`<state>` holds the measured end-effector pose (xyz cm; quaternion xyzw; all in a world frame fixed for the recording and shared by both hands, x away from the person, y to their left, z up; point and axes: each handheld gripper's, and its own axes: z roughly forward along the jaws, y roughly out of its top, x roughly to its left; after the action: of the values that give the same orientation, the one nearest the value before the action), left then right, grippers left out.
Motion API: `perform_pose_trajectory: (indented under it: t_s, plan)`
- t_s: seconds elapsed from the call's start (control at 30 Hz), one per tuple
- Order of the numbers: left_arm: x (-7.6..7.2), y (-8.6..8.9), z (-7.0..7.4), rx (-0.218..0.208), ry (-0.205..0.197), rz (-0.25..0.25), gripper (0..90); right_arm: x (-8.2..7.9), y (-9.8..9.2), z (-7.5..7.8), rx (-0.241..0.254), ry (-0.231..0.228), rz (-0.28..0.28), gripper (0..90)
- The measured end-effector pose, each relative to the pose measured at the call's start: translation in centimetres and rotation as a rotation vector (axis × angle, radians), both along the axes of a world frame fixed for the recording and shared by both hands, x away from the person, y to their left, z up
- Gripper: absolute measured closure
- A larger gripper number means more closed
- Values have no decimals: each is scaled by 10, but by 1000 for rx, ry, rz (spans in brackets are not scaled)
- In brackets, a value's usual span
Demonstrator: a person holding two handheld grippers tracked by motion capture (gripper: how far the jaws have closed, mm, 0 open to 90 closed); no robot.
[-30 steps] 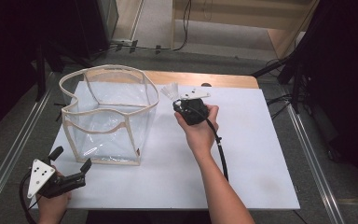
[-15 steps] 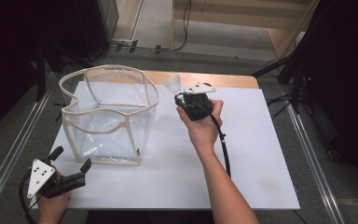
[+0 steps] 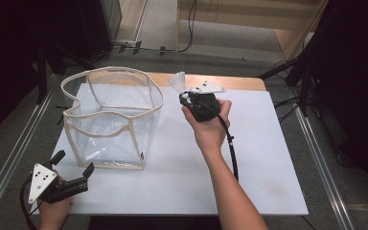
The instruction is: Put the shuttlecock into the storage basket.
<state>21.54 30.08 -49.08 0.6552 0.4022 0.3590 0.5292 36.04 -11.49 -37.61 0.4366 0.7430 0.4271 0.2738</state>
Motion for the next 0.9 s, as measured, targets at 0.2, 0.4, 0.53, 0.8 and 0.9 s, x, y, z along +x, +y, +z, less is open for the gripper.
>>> perform_pose_trajectory:
  t_s: [0.2,0.4,0.53,0.8,0.9]
  plan:
    - [0,0,0,-2,1,1,0,-2,4,7,10,-10,9,630]
    - [0,0,0,-1,0,0,0,-4,8,14,22,-29,20,630]
    - [0,0,0,-1,0,0,0,-5,12,18,23,-38,30,630]
    - [0,0,0,-2,0,0,0,-8,19,26,29,-59,50,630]
    - [0,0,0,0,0,0,0,-9,21,29,30,-65,55,630]
